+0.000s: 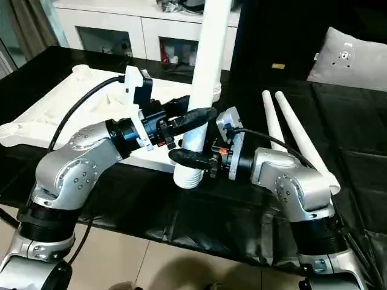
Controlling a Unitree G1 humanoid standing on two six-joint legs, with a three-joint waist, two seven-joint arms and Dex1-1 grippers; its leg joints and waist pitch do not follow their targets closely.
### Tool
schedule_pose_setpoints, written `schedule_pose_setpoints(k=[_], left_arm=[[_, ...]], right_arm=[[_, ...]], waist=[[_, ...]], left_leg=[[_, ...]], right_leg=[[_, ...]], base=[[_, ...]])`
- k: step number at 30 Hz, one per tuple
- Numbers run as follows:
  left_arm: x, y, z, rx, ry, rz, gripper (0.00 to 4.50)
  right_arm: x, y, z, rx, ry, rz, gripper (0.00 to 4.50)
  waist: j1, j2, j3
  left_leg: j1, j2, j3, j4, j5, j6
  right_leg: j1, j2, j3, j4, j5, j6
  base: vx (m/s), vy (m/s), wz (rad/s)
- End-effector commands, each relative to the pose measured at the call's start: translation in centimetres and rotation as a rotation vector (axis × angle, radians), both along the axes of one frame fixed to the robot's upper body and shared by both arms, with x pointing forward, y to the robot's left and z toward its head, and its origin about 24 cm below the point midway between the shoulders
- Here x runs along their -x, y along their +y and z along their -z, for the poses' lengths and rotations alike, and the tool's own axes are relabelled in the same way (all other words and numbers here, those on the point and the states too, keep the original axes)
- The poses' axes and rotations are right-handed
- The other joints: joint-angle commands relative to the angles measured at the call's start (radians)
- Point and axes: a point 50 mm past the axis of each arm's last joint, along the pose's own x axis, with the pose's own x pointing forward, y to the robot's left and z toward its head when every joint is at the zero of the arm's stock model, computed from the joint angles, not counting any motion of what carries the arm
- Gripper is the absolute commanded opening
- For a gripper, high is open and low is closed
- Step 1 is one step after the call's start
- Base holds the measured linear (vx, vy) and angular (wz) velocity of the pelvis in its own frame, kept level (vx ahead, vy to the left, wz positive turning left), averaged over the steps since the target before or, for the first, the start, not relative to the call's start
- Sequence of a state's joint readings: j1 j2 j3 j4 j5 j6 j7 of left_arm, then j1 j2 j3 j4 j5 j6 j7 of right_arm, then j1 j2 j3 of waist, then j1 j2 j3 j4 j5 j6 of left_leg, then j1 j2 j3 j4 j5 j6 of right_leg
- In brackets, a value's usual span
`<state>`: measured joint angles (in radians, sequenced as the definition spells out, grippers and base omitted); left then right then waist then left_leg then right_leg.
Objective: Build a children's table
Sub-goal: Pick table leg
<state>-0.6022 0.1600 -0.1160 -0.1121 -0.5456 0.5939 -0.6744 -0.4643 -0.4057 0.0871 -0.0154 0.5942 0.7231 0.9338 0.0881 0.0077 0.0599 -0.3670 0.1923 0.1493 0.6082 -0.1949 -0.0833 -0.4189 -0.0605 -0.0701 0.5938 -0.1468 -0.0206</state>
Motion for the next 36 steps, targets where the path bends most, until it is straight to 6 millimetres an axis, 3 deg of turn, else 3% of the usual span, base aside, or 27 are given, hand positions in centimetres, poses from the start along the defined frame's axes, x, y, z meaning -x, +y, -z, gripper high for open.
schedule_pose_setpoints(k=[1,7,13,15,16,20,21,22,24,25,27,28,29,30,32,33,34,36], left_arm=[[0.2,-0.3,-1.1,0.001,-0.054,0.016,1.85],[0.0,0.0,-1.3,0.0,-0.058,-0.004,1.85],[-0.1,0.4,-1.7,0.016,-0.059,-0.02,1.85],[-0.2,0.5,-1.7,0.009,-0.066,-0.042,1.85],[-0.3,0.5,-1.7,0.012,-0.062,-0.052,1.85],[-0.3,0.4,-1.7,0.023,-0.039,-0.028,1.85],[-0.3,0.4,-1.7,0.023,-0.039,-0.028,2.2],[-0.3,0.5,-1.7,0.03,-0.032,-0.026,2.55],[-0.1,0.5,-1.8,0.042,-0.029,0.003,2.55],[0.0,0.5,-1.8,0.047,-0.03,0.017,2.55],[0.4,0.2,-1.9,0.058,-0.029,0.061,2.55],[0.4,0.2,-2.0,0.061,-0.025,0.071,2.55],[0.6,-0.1,-1.9,0.066,-0.021,0.097,2.55],[0.7,-0.1,-1.9,0.067,-0.02,0.11,2.55],[1.0,-0.2,-2.0,0.071,-0.015,0.138,2.55],[1.4,-0.3,-2.0,0.079,-0.01,0.167,2.55],[1.6,-0.4,-2.0,0.081,-0.007,0.185,2.55],[2.0,-0.5,-1.8,0.064,-0.017,0.194,2.55]], right_arm=[[0.0,0.0,0.2,0.003,0.023,0.0,1.95],[0.1,0.2,0.3,0.007,0.021,-0.006,1.94],[0.2,0.3,0.2,0.011,0.016,-0.008,1.93],[0.3,0.4,0.2,0.009,0.014,-0.005,1.93],[0.4,0.4,0.2,0.011,0.014,-0.005,1.93],[0.5,0.4,0.4,0.02,0.012,0.002,1.93],[0.5,0.4,0.4,0.02,0.012,0.002,1.93],[0.5,0.4,0.5,0.029,0.005,0.01,1.93],[0.6,0.5,0.8,0.03,-0.002,0.029,1.93],[0.6,0.7,0.8,0.026,-0.003,0.036,1.92],[0.7,0.9,0.9,0.006,-0.005,0.058,1.92],[0.7,1.0,1.0,0.002,-0.005,0.065,1.92],[1.0,1.1,1.2,-0.005,-0.001,0.077,1.91],[1.1,1.2,1.3,-0.006,0.002,0.08,1.91],[1.3,1.3,1.5,-0.008,0.003,0.082,1.91],[1.3,1.3,1.6,-0.009,0.006,0.089,1.91],[1.2,1.3,1.7,-0.007,0.008,0.1,1.91],[1.0,1.4,1.9,0.005,0.007,0.12,1.91]], waist=[[0.001,-0.02,-0.076],[0.001,-0.023,-0.076],[0.004,-0.013,-0.077],[0.002,-0.017,-0.076],[0.001,-0.012,-0.076],[0.002,-0.014,-0.078],[0.002,-0.014,-0.077],[0.002,-0.001,-0.078],[-0.001,0.003,-0.077],[0.004,0.035,-0.078],[-0.001,0.02,-0.079],[0.0,0.019,-0.079],[0.003,0.034,-0.079],[0.001,0.029,-0.077],[0.001,0.032,-0.079],[0.001,0.028,-0.079],[0.002,0.034,-0.079],[-0.001,0.03,-0.079]], left_leg=[[-0.005,0.015,0.01,-0.062,-0.103,0.041],[-0.005,0.016,0.01,-0.061,-0.094,0.042],[-0.004,0.015,0.009,-0.061,-0.096,0.038],[-0.005,0.015,0.009,-0.062,-0.103,0.037],[-0.004,0.016,0.009,-0.062,-0.106,0.035],[-0.004,0.016,0.009,-0.061,-0.1,0.034],[-0.004,0.016,0.009,-0.061,-0.099,0.034],[-0.003,0.016,0.009,-0.06,-0.103,0.032],[-0.003,0.015,0.008,-0.061,-0.113,0.03],[0.0,0.014,0.004,-0.061,-0.132,0.023],[-0.003,0.011,0.004,-0.062,-0.141,0.023],[-0.004,0.009,0.005,-0.061,-0.14,0.027],[-0.003,0.009,0.004,-0.06,-0.139,0.026],[-0.003,0.009,0.006,-0.06,-0.142,0.031],[-0.005,0.008,0.005,-0.06,-0.135,0.033],[-0.006,0.007,0.006,-0.06,-0.133,0.034],[-0.005,0.008,0.005,-0.06,-0.134,0.032],[-0.007,0.01,0.003,-0.062,-0.139,0.032]], right_leg=[[0.065,-0.059,0.034,-0.08,-0.414,-0.072],[0.065,-0.059,0.035,-0.078,-0.406,-0.074],[0.066,-0.059,0.034,-0.077,-0.392,-0.081],[0.066,-0.058,0.034,-0.079,-0.398,-0.079],[0.066,-0.058,0.034,-0.08,-0.397,-0.08],[0.067,-0.058,0.035,-0.076,-0.374,-0.089],[0.067,-0.058,0.035,-0.075,-0.371,-0.091],[0.065,-0.057,0.035,-0.079,-0.362,-0.096],[0.067,-0.055,0.034,-0.079,-0.352,-0.103],[0.065,-0.056,0.032,-0.079,-0.353,-0.107],[0.07,-0.053,0.03,-0.08,-0.337,-0.116],[0.072,-0.054,0.031,-0.078,-0.351,-0.115],[0.07,-0.055,0.031,-0.076,-0.36,-0.115],[0.068,-0.053,0.03,-0.084,-0.387,-0.103],[0.069,-0.053,0.029,-0.085,-0.413,-0.087],[0.07,-0.053,0.029,-0.086,-0.42,-0.083],[0.067,-0.053,0.028,-0.085,-0.432,-0.079],[0.067,-0.054,0.027,-0.085,-0.439,-0.073]], base=[[0.0,0.0,0.0],[0.0,0.0,0.0],[0.0,0.0,0.0],[0.0,0.0,0.0],[0.0,0.0,0.0],[0.0,0.0,0.0],[0.0,0.0,0.0],[0.0,0.0,0.0],[0.0,0.0,0.0],[0.0,0.0,0.0],[0.0,0.0,0.0],[0.0,0.0,0.0],[0.0,0.0,0.0],[0.0,0.0,0.0],[0.0,0.0,0.0],[0.0,0.0,0.0],[0.0,0.0,0.0],[0.0,0.0,0.0]])
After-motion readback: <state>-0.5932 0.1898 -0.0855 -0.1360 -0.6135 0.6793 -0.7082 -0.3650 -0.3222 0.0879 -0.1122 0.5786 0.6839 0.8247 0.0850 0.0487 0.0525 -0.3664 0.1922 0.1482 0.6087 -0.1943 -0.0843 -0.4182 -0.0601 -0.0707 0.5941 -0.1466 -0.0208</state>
